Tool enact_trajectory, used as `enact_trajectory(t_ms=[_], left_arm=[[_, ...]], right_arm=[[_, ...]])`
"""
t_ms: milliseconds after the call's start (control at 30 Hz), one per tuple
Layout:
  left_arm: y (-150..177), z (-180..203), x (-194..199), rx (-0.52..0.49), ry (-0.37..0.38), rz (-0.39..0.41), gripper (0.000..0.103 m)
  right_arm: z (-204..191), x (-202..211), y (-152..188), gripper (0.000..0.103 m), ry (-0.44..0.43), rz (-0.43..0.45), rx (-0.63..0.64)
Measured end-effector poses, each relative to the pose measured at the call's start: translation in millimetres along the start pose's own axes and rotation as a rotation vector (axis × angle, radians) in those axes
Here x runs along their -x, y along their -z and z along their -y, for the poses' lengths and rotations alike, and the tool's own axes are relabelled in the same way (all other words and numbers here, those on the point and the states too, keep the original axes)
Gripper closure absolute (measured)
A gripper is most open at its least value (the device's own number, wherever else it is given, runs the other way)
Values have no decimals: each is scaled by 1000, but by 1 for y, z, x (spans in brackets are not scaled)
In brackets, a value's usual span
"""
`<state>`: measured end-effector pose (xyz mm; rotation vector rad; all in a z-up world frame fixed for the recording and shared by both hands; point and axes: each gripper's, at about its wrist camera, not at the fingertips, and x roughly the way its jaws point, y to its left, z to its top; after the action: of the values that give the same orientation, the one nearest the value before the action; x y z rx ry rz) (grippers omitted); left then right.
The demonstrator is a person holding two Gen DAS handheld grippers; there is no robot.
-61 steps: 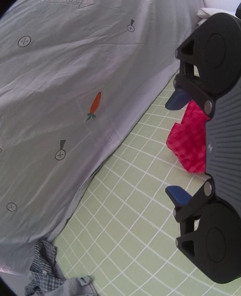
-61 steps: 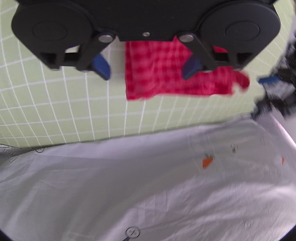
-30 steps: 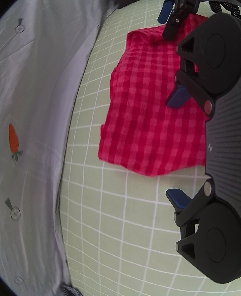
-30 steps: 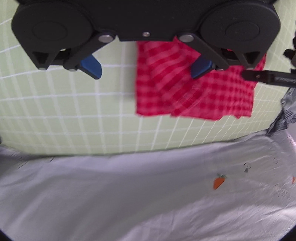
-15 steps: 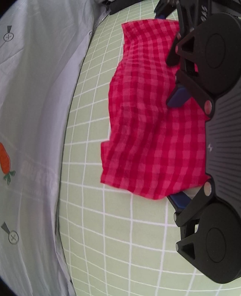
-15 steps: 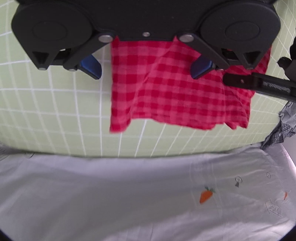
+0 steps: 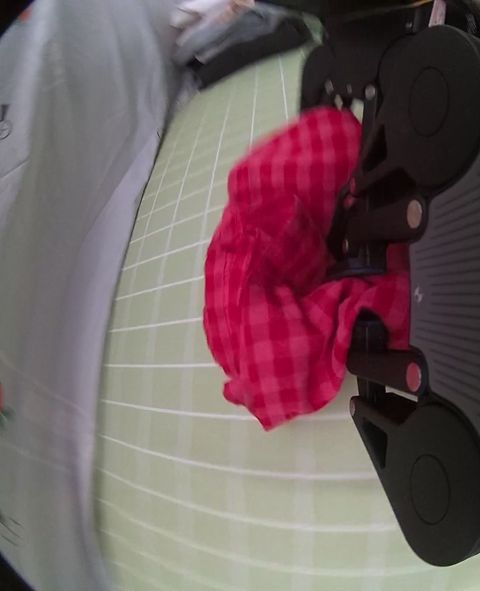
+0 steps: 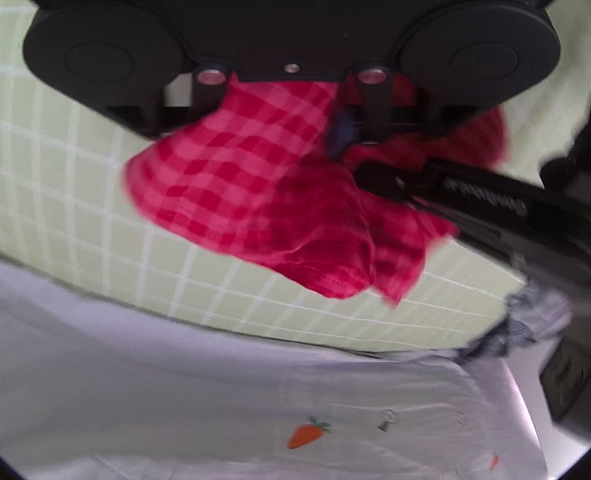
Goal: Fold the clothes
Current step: 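Grasp the folded shorts with both grippers and lift them off the mat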
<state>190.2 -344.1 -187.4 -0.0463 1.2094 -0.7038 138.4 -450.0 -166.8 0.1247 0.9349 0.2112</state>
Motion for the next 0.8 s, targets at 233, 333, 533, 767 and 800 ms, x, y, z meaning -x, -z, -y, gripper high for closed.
enact_trajectory(t_ms=[233,333,533,767,800], left_arm=[[72,-5,48,94,94,-18,84],[98,9,62,75,127,-23,84],[132,51,63,-18,175,-63,84],[156,116,46,-106,253,-128,84],[160,128,42,-124,258,-136,84]], right_arm=[[-52,49,40,88,-43,-15,-70],[-73,85,69,88,-2,-2,-95],[-84,131,102,88,115,-10,-157],[-61,191,150,88,229,18,-273],[-53,199,159,88,241,23,-289]])
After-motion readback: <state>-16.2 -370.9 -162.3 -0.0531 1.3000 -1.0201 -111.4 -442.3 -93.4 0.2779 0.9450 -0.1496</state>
